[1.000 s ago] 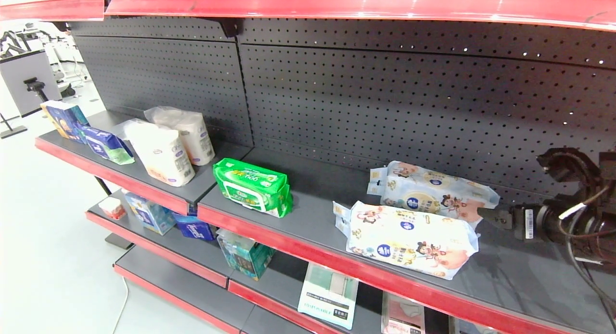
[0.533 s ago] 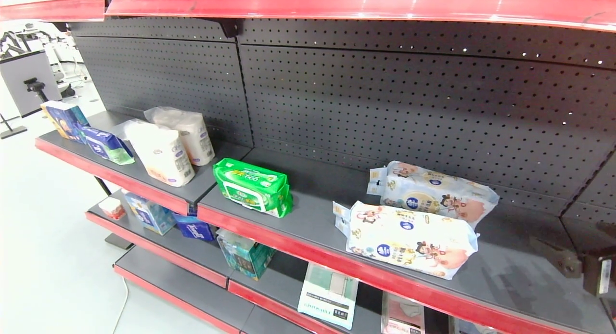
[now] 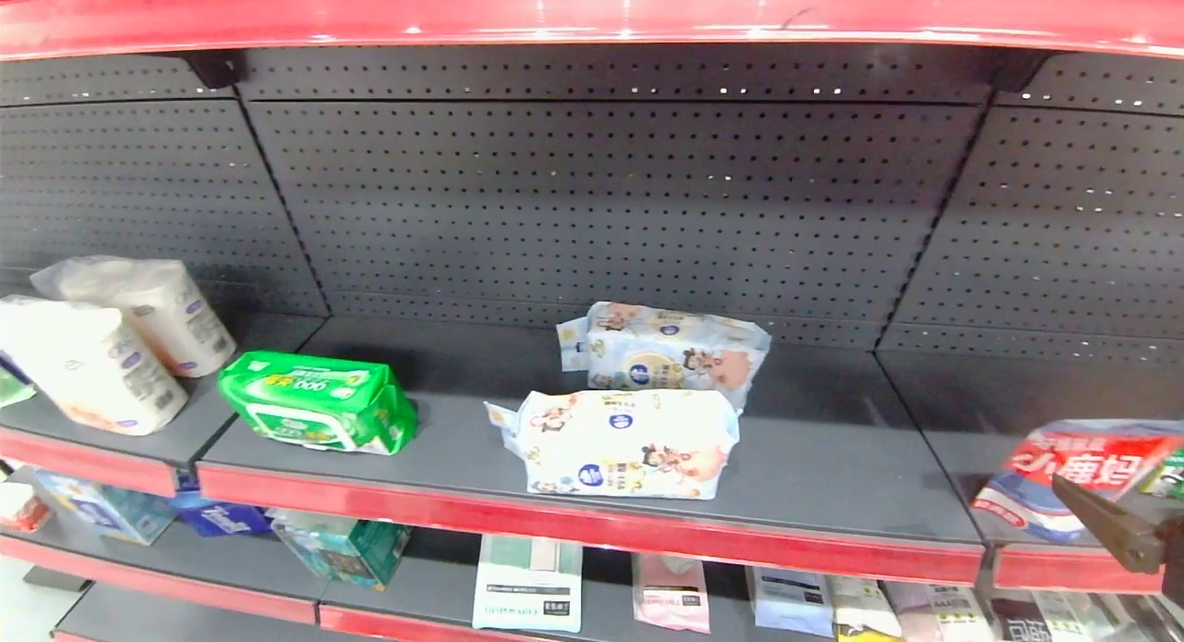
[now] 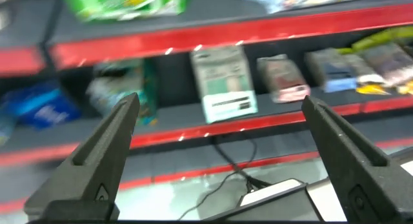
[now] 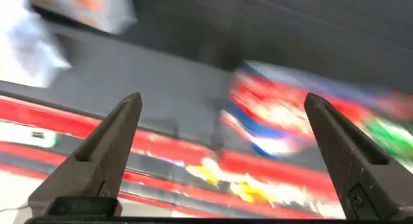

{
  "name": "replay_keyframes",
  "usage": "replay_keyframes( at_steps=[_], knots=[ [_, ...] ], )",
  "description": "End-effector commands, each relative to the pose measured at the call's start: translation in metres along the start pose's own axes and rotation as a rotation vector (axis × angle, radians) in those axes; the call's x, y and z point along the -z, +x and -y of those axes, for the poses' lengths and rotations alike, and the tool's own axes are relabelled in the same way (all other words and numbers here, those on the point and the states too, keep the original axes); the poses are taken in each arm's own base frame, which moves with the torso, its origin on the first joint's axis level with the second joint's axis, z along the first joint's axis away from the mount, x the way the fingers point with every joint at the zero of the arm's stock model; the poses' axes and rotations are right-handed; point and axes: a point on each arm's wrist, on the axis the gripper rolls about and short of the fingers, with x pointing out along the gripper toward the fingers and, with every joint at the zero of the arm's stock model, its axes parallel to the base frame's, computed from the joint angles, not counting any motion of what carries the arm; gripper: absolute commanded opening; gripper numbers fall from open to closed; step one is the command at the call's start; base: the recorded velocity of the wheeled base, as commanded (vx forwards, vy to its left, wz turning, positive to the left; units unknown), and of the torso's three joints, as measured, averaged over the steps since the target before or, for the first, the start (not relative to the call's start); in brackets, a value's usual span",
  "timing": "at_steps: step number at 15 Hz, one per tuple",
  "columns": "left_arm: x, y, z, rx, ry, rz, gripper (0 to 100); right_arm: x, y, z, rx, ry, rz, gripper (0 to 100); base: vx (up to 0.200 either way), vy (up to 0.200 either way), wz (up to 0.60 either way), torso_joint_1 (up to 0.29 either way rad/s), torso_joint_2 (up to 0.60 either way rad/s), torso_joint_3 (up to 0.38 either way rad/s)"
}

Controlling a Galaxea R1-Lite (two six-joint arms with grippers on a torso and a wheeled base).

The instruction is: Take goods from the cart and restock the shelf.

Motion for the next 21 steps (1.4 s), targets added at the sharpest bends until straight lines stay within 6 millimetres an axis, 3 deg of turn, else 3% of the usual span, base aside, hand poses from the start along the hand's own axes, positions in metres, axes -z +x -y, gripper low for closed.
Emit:
replay_keyframes(
  at_steps=[1,4,9,10,12,15,18,21],
  knots=[
    [0.0,0.0,0.0,0.001,0.001,0.002,100,-0.002,0.001,0.0,-0.005,-0.005,0.002,100,0.0,0.0,-0.6,0.012,0.01,0.002],
    [0.0,0.0,0.0,-0.001,0.001,0.005,100,-0.006,0.006,-0.001,-0.044,-0.025,0.003,100,0.0,0.0,-0.2,0.001,0.0,0.002],
    [0.0,-0.001,0.0,-0.001,0.002,0.008,100,-0.029,0.057,-0.006,-0.149,-0.034,-0.087,100,0.0,0.0,0.0,0.0,0.0,0.0],
    [0.001,-0.002,0.0,-0.007,0.006,0.022,100,-0.038,0.073,-0.013,-0.206,-0.026,-0.098,100,0.0,0.0,0.0,0.0,0.0,0.0],
    [0.003,-0.004,0.001,-0.012,0.012,0.052,100,-0.056,0.088,-0.03,-0.296,0.071,-0.079,100,0.0,0.0,0.0,0.0,0.0,0.0],
    [0.003,-0.004,0.001,-0.015,0.014,0.053,100,-0.079,0.091,-0.045,-0.358,0.093,-0.023,100,0.0,0.0,0.0,0.0,0.0,0.0],
    [0.003,-0.004,0.001,-0.013,0.007,0.05,100,-0.082,0.094,-0.056,-0.398,0.079,-0.026,100,0.0,0.0,0.0,0.0,0.0,0.0],
    [0.005,-0.003,0.002,0.013,0.003,0.051,100,-0.091,0.128,-0.077,-0.426,0.195,-0.09,100,0.0,0.0,0.0,0.0,0.0,0.0]
  ],
)
